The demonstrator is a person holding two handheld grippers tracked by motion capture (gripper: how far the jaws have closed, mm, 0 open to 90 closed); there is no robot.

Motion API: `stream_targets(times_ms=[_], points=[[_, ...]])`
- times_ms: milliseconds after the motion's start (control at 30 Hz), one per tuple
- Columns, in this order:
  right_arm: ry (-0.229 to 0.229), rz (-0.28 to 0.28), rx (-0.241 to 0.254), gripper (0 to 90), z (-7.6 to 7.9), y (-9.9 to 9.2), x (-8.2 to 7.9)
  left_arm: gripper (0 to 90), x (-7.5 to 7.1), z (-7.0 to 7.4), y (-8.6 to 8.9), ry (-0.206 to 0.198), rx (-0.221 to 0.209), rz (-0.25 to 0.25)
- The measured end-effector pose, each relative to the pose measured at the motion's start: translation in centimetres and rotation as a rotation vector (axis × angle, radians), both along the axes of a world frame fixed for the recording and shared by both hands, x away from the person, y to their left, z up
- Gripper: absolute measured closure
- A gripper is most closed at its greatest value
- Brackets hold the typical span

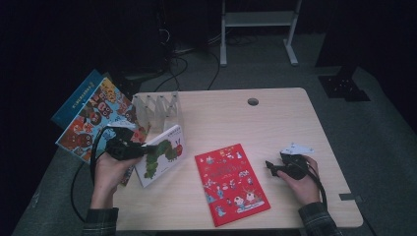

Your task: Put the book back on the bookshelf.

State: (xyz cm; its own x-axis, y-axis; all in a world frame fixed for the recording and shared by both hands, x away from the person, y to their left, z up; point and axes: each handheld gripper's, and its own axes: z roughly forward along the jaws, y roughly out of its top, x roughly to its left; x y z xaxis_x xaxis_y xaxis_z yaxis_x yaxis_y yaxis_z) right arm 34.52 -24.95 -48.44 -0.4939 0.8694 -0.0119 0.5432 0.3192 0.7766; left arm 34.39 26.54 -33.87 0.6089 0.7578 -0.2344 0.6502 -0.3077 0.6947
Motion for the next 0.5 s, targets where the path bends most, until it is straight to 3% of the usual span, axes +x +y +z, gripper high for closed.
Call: stream_targets(times_ms=[167, 367, 500], points=[[0.032, 0.011, -0.019, 24.9, -0.1, 0.1, 0.2, 75.8, 0.1, 0.0, 0.9, -0.014, 0.024, 0.045], [0.036, 0.012, -0.014, 25.0, -0.1, 0.1, 0.2, 75.8, 0.9, -0.2, 1.0, -0.042, 0.020, 0.078], [0.039, 0.012, -0.013, 25.0, -0.1, 0.1, 0.2, 75.8, 1.6, -0.5, 0.8, -0.068, 0.043, 0.097]])
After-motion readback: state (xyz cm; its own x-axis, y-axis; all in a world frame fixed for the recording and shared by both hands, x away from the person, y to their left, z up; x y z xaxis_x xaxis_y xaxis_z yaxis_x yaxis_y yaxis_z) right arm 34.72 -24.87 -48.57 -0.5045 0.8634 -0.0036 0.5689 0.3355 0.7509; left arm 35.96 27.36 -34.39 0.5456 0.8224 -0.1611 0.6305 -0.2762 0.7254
